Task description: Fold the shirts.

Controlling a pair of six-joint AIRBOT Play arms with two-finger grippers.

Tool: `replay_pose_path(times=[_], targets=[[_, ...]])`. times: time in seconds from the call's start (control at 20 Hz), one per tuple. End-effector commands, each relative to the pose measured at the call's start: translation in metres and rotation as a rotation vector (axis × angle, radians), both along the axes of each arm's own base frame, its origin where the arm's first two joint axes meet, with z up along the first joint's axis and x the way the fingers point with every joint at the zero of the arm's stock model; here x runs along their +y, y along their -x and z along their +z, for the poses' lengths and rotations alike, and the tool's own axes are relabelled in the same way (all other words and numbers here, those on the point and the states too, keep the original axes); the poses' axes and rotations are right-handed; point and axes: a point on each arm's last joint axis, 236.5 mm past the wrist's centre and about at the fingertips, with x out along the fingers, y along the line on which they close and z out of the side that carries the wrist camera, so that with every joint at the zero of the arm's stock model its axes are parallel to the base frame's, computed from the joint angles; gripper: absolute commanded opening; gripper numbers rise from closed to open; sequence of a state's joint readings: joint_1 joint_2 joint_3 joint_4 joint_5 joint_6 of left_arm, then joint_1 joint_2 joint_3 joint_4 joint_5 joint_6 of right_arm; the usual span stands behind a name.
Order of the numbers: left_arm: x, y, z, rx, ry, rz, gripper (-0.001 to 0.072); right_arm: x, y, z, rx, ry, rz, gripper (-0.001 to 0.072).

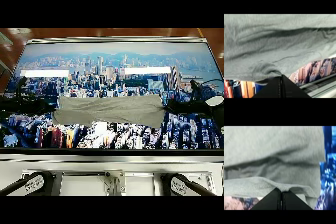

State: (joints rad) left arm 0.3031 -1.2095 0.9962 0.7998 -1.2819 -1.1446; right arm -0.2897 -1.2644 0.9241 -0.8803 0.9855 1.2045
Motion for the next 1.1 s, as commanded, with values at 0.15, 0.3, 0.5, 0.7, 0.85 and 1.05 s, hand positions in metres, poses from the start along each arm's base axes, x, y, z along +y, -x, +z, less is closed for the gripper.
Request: replay_pose_path(times=[0.15,0.3,0.5,0.7,0.85,1.05], targets=[[0.003,-0.062,-0.021,0.037,0.089,0.021,0.0036,-0.004,-0.077,0.016,-0.137,0.021,-0.05,0.0066],[0.009,-0.083,-0.034,0.062,0.099,0.034,0.0036,0.016,-0.105,0.003,-0.157,0.108,0.04,0.0066],[0.015,-0.103,-0.051,0.083,0.105,0.044,0.0036,0.02,-0.12,-0.019,-0.135,0.152,0.047,0.0067],[0.018,-0.112,-0.071,0.139,0.125,0.075,0.0037,0.01,-0.114,-0.04,-0.081,0.201,0.061,0.0067],[0.018,-0.111,-0.083,0.178,0.138,0.09,0.0037,0.003,-0.089,-0.055,0.016,0.264,0.144,0.0067],[0.017,-0.109,-0.083,0.196,0.146,0.099,0.0037,0.009,-0.066,-0.063,0.114,0.247,0.182,0.0068]])
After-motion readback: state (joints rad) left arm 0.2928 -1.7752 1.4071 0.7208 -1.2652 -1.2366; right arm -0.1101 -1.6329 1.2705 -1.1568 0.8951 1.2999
